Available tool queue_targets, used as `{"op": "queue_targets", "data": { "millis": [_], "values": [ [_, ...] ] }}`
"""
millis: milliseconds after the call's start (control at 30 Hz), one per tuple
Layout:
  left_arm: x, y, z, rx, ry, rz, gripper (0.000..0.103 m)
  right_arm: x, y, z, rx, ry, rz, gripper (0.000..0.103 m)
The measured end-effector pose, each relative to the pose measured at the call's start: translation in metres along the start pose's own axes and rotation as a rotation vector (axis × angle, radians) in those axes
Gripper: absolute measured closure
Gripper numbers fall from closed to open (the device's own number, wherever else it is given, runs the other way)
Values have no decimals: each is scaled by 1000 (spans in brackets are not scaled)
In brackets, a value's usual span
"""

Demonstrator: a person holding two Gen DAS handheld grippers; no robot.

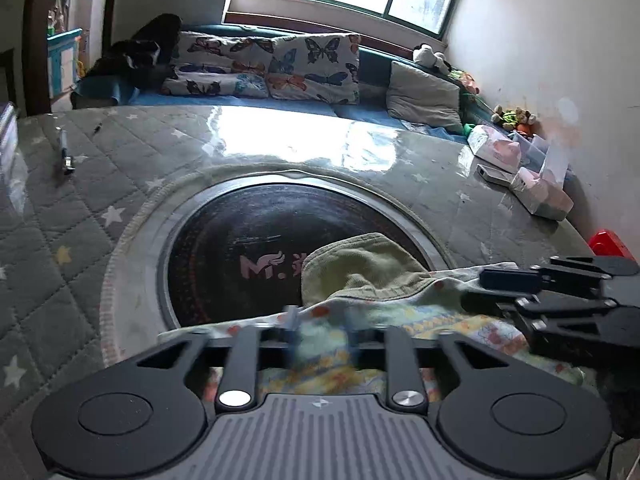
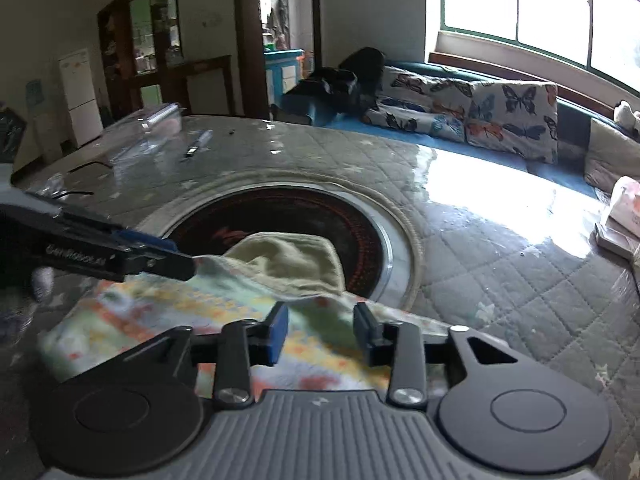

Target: Fold clothes

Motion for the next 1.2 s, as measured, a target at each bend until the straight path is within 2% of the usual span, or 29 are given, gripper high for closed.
{"op": "queue_targets", "data": {
  "millis": [67, 133, 533, 833, 1200],
  "values": [
    [8, -3, 0, 0, 4, -9, 56, 8, -4, 10, 18, 12, -2, 64],
    [15, -6, 1, 2, 11, -15, 49, 16, -9, 19, 35, 22, -4, 56],
    [51, -38, 20, 58, 74, -29, 26, 41, -30, 77, 138, 83, -21, 46],
    [75, -60, 51, 175, 128, -39, 24, 46, -40, 137, 294, 142, -34, 45],
    [81, -67, 70, 267, 136, -39, 24, 31, -40, 195, 468, 207, -24, 45]
  ]
}}
Point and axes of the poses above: each gripper's, at about its wrist camera, not at the fingertips, and x roughly against the way its jaws point, z to its left, y to its top, the point moved 10 cm from there along -x, roughly the way its jaws point
